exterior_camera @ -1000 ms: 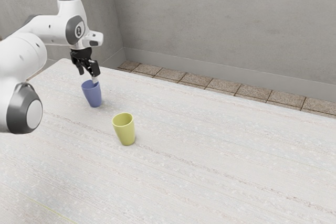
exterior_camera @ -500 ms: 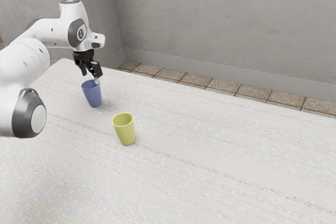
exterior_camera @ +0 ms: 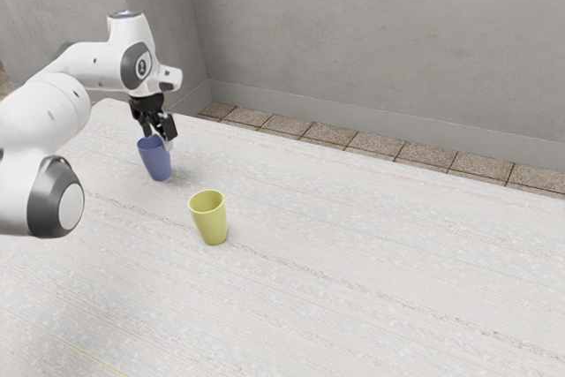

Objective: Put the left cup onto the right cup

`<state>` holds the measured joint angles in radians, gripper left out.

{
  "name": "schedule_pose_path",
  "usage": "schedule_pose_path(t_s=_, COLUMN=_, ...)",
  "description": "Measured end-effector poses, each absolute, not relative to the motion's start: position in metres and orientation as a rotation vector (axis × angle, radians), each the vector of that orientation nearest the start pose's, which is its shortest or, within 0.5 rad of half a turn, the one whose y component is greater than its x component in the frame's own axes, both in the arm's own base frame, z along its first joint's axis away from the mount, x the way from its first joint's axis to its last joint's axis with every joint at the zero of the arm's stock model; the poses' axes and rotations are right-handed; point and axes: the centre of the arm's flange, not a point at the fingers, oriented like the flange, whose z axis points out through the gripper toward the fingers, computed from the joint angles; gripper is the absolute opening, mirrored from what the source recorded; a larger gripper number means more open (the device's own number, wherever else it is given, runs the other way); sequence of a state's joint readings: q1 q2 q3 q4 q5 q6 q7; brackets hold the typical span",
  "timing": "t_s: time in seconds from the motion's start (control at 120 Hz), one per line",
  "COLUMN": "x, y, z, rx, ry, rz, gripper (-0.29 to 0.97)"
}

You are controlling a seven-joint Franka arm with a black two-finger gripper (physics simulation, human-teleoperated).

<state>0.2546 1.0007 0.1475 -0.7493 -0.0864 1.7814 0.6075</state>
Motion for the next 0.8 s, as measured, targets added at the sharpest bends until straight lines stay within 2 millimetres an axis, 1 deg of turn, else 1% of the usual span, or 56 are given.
schedule_pose_path(t_s=0.15, x=0.753, y=0.252, z=0.336, rx=-3.072, ry=0.399, rz=-0.012, gripper=0.68)
schedule_pose_path(t_s=0.325, x=0.751, y=0.259, z=0.327, rx=-3.079, ry=0.388, rz=0.0, gripper=0.68)
schedule_pose_path(t_s=0.542, x=0.75, y=0.265, z=0.323, rx=-3.086, ry=0.375, rz=-0.002, gripper=0.67)
schedule_pose_path(t_s=0.642, x=0.749, y=0.266, z=0.322, rx=-3.088, ry=0.372, rz=-0.004, gripper=0.63)
schedule_pose_path(t_s=0.8, x=0.749, y=0.267, z=0.322, rx=-3.088, ry=0.372, rz=-0.005, gripper=0.53)
